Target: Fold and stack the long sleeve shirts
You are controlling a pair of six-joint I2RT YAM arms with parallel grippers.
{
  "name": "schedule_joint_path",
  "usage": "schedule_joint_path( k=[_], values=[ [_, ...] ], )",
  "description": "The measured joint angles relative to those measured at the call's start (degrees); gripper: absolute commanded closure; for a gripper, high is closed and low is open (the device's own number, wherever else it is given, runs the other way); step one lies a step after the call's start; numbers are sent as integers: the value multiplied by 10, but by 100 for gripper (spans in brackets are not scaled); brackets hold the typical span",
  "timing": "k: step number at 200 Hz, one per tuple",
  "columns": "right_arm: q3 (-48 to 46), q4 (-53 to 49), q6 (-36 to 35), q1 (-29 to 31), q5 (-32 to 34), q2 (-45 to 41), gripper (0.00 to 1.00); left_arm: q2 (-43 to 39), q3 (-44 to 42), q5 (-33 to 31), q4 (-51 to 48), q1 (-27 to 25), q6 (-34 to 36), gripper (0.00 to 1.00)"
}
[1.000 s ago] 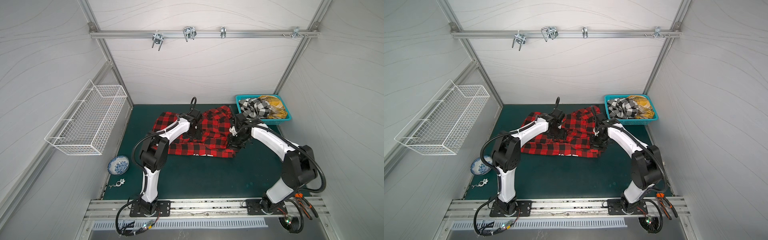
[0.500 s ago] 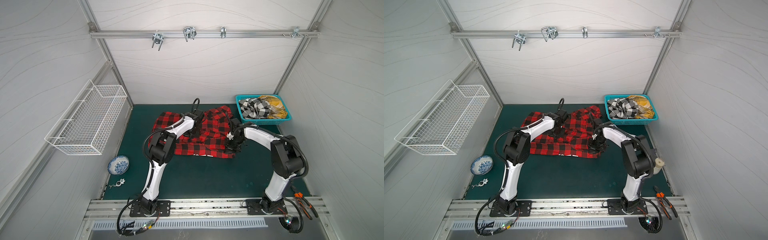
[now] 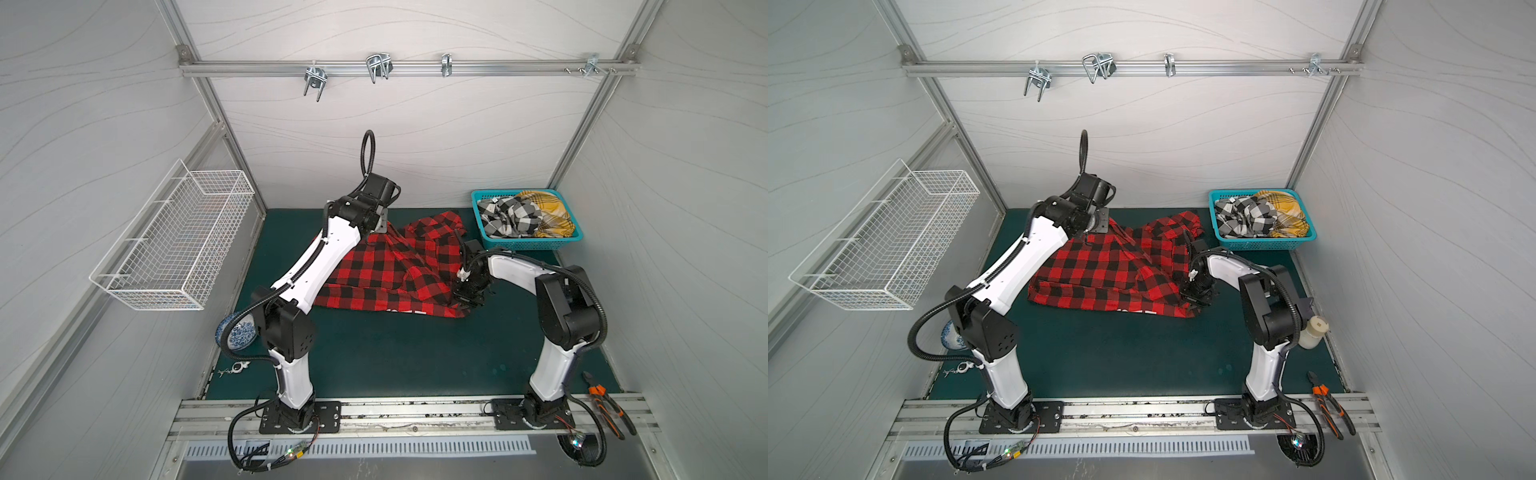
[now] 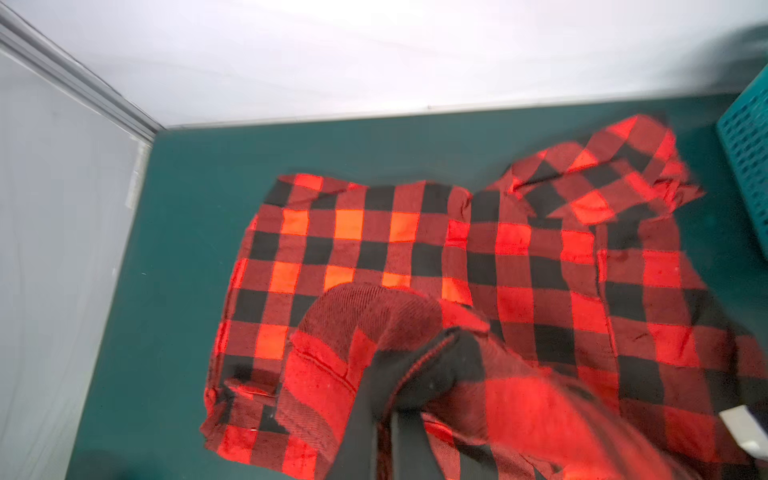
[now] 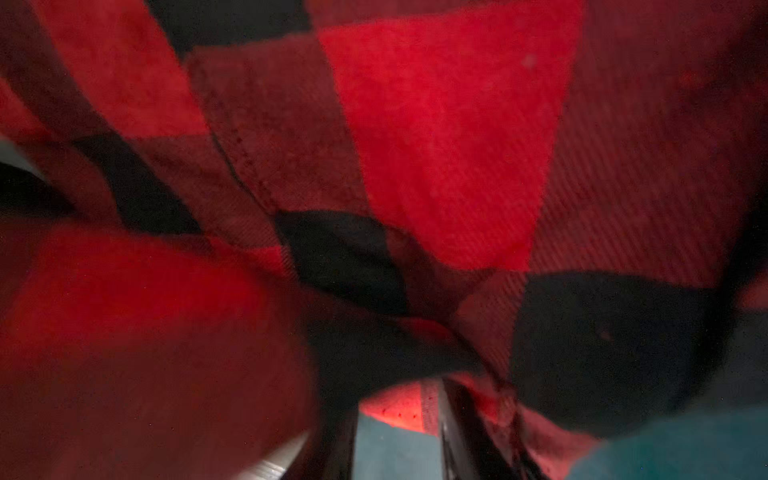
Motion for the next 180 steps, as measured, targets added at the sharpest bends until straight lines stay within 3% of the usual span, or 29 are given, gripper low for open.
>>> schedule_joint_path(
  k=[17,45,59,78,119,180],
  values=[
    [4,-3,1,0,-1,-2,53,-25,-40,1,7,3,3,100],
    [5,-8,8,0,-23,-38,48,-76,-186,16,51,4,16,100],
    [4,-5,18,0,-47,-68,40,-92,-246,17,60,5,18,100],
    [-12,22,51,0,-99,-99,36,-98,-294,19,72,8,17,100],
    [-63,132,165,0,-210,-68,32,-116,-330,18,94,14,9,100],
    [-52,261,279,-24,-254,28,30,-198,-335,9,113,17,7,100]
  ],
)
